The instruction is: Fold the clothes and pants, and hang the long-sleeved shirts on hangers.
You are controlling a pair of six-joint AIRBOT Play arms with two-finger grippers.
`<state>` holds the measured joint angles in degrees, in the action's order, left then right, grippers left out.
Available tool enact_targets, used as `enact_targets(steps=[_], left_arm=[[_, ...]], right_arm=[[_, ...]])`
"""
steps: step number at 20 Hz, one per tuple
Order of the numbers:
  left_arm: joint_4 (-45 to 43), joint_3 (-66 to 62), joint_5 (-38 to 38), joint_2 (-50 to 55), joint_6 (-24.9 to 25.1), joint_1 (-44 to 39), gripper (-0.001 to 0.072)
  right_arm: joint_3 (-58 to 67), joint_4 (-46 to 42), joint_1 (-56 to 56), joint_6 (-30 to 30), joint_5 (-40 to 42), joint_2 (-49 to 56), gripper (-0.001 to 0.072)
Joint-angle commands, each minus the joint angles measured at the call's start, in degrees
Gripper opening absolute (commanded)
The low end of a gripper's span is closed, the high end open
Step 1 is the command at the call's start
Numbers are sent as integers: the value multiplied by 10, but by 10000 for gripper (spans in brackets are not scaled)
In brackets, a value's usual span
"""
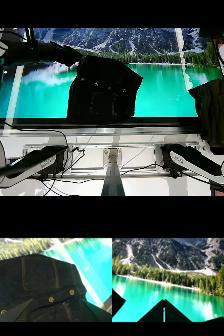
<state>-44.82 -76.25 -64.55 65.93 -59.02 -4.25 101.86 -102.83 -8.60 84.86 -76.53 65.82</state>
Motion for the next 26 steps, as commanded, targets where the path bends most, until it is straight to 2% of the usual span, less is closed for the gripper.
enact_targets(steps=[1, 3, 5, 8, 10, 11, 12, 13, 14, 15, 16, 17, 21, 26], left_arm=[[6, 0, -3, 0, -23, 0, 714], [-4, 0, -37, -2, -23, 10, 714], [-3, 0, -76, -11, -23, 35, 714], [-3, 0, -93, -31, -23, 92, 714], [0, 0, -118, -42, -23, 132, 714], [-2, 0, -143, -44, -23, 150, 714], [-8, 0, -167, -44, -23, 163, 714], [-39, 0, -189, -43, -23, 174, 712], [-94, 1, -208, -43, -25, 179, 709], [-151, 5, -214, -43, -40, 180, 643], [-197, 15, -215, -43, -42, 180, 542], [-212, 28, -214, -43, -42, 180, 513], [-219, 108, -222, -43, -40, 187, 513], [-229, 175, -225, -42, -29, 211, 513]], right_arm=[[-35, 3, 18, -36, -45, 23, 32], [-118, 60, 48, -57, -71, 28, 32], [-231, 184, 81, -94, -65, 25, 32], [-411, 385, 97, -212, -63, 26, 32], [-515, 482, 85, -240, -45, 26, 33], [-557, 506, 76, -238, -15, 26, 116], [-594, 517, 65, -228, 19, 26, 413], [-629, 518, 52, -199, 59, 26, 649], [-654, 518, 40, -172, 89, 28, 674], [-672, 518, 28, -142, 114, 33, 674], [-679, 518, 17, -117, 126, 40, 674], [-678, 520, 6, -96, 131, 51, 673], [-655, 573, -18, -88, 135, 101, 674], [-615, 598, -17, -73, 133, 153, 672]])
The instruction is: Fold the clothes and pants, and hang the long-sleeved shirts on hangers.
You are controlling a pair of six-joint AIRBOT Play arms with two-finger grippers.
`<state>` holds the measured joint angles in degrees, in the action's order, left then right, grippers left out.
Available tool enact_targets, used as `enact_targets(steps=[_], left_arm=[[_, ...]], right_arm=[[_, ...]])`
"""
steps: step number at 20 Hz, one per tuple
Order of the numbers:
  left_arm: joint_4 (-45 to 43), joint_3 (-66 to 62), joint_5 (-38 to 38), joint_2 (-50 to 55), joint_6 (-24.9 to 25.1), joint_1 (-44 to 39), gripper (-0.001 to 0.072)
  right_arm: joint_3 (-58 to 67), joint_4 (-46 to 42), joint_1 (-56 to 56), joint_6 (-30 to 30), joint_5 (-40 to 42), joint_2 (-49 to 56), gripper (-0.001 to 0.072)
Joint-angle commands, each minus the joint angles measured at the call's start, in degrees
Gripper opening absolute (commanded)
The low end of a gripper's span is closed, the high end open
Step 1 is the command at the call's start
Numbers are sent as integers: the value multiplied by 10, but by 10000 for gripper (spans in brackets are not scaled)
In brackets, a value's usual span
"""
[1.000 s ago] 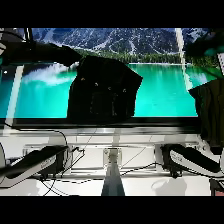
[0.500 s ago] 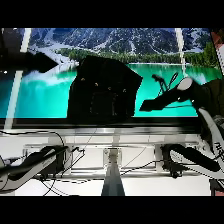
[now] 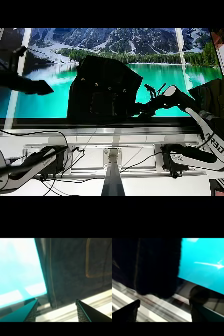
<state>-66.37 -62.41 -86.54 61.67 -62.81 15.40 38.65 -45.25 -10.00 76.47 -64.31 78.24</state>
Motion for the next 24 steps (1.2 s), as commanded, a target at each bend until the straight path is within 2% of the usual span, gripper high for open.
enact_targets(steps=[1, 3, 7, 9, 13, 15, 16, 23, 24], left_arm=[[-14, 50, 0, 1, 9, 25, 513], [-13, 88, 2, 2, 9, 46, 513], [-13, 186, 24, 17, 28, 57, 513], [-10, 224, 33, 34, 28, 57, 512], [-9, 238, 44, 63, 28, 57, 506], [-2, 238, 57, 77, 29, 57, 381], [1, 238, 70, 87, 28, 57, 362], [64, 238, 101, 179, 67, 57, 384], [63, 238, 107, 191, 67, 57, 441]], right_arm=[[26, 33, -3, 11, 13, 41, 672], [44, 40, -4, 10, 13, 62, 640], [50, 42, -4, 3, 13, 70, 254], [50, 43, -4, 3, 14, 69, 39], [50, 44, -4, 3, 17, 68, 34], [50, 44, -4, 3, 20, 68, 34], [50, 45, -4, 3, 20, 68, 34], [50, 45, -4, 4, 19, 68, 34], [50, 45, -4, 4, 17, 68, 34]])
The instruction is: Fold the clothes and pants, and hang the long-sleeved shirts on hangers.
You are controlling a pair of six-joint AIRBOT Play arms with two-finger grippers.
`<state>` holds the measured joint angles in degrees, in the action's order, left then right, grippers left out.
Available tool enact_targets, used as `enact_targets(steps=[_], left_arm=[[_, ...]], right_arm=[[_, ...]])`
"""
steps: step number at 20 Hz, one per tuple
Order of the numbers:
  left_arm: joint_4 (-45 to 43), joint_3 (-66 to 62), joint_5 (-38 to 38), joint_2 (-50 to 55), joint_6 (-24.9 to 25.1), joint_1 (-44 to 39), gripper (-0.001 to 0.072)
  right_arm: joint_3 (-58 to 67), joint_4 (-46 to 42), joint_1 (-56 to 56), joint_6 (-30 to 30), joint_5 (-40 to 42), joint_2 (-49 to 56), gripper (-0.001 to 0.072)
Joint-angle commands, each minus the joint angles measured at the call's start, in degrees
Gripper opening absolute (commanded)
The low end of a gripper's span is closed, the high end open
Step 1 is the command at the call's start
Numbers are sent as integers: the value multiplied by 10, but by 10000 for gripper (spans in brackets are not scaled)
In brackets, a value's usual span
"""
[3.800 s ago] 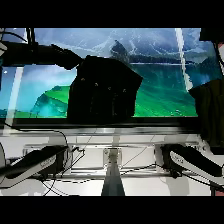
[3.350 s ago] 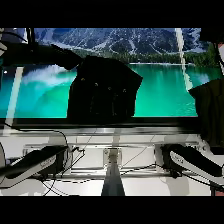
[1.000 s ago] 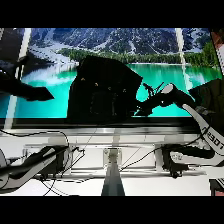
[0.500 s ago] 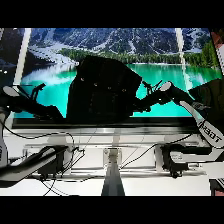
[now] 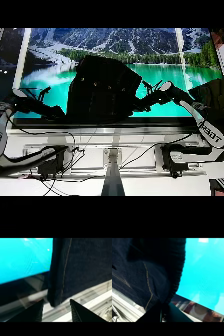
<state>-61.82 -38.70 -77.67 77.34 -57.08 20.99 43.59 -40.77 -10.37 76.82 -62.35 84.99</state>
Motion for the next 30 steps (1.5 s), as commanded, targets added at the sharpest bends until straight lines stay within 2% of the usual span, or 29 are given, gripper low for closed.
enact_targets(steps=[1, 2, 4, 5, 6, 7, 8, 10, 14, 17, 20, 22, 24, 27, 29, 30], left_arm=[[16, 0, 24, 45, 10, 1, 599], [17, 0, 32, 53, 9, 1, 720], [24, 0, 42, 64, 10, -1, 703], [29, 1, 41, 68, 10, -3, 566], [39, 1, 37, 70, 10, -4, 368], [41, 0, 31, 69, 10, -7, 276], [41, 0, 19, 69, 19, -6, 269], [49, -1, -12, 69, 65, -6, 19], [182, -24, -53, 44, 131, -6, 18], [237, -120, -98, -19, 130, -6, 18], [261, -249, -84, -116, 130, -5, 18], [285, -329, -33, -195, 130, -2, 17], [285, -376, 56, -276, 130, 3, 18], [269, -383, 202, -414, 130, 6, 18], [232, -383, 224, -485, 129, 6, 19], [197, -382, 223, -516, 110, 6, 18]], right_arm=[[0, 1, 0, 0, -4, 0, 33], [0, 1, 0, 0, -6, 0, 34], [0, 1, 0, 0, -7, 0, 34], [0, 1, 0, 0, -7, 0, 34], [0, 1, 0, 0, -7, 0, 34], [0, 1, 0, 0, -7, 0, 34], [2, 1, 0, -11, -7, 0, 34], [16, 0, 0, -54, -24, -1, 33], [74, 0, 0, -102, -45, -46, 32], [138, 0, 0, -138, -45, -120, 33], [216, 1, 0, -142, -44, -194, 33], [267, 6, 0, -141, -40, -237, 33], [310, 23, 0, -138, -40, -277, 33], [332, 105, 0, -128, -41, -329, 33], [332, 150, 0, -117, -54, -356, 33], [332, 156, -2, -98, -65, -368, 32]])
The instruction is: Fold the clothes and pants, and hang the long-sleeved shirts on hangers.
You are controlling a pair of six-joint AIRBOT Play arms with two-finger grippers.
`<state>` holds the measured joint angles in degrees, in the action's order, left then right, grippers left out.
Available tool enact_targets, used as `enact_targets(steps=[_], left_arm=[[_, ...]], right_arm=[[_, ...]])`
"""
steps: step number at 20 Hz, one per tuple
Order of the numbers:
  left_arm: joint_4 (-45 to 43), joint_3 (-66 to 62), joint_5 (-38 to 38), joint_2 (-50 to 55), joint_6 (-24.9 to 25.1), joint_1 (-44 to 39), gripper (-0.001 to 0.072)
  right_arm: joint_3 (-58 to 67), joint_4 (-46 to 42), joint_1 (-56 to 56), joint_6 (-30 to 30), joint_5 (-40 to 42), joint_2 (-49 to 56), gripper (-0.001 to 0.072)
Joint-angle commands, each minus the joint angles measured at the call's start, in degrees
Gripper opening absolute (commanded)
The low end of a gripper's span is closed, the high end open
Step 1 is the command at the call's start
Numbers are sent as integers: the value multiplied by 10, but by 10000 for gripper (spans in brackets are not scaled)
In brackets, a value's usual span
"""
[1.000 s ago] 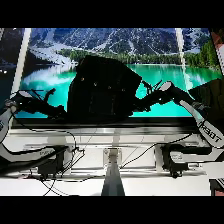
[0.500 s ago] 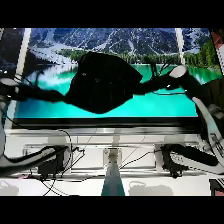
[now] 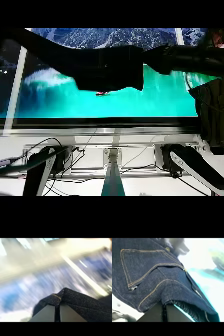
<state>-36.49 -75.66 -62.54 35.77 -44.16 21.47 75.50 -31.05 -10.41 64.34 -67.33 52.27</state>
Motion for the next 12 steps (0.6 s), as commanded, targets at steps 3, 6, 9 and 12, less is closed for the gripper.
enact_targets(steps=[3, 6, 9, 12], left_arm=[[-190, -12, 29, -157, -145, 2, 18], [-207, 52, -56, -159, -191, 2, 18], [-151, 210, 13, -138, -191, 1, 18], [-62, 349, 179, -63, -178, -20, 18]], right_arm=[[-6, 53, -37, 64, -40, -66, 32], [-51, 20, -103, 132, -21, -72, 32], [-129, -47, -160, 218, 97, -70, 32], [-204, -119, -165, 273, 252, -39, 32]])
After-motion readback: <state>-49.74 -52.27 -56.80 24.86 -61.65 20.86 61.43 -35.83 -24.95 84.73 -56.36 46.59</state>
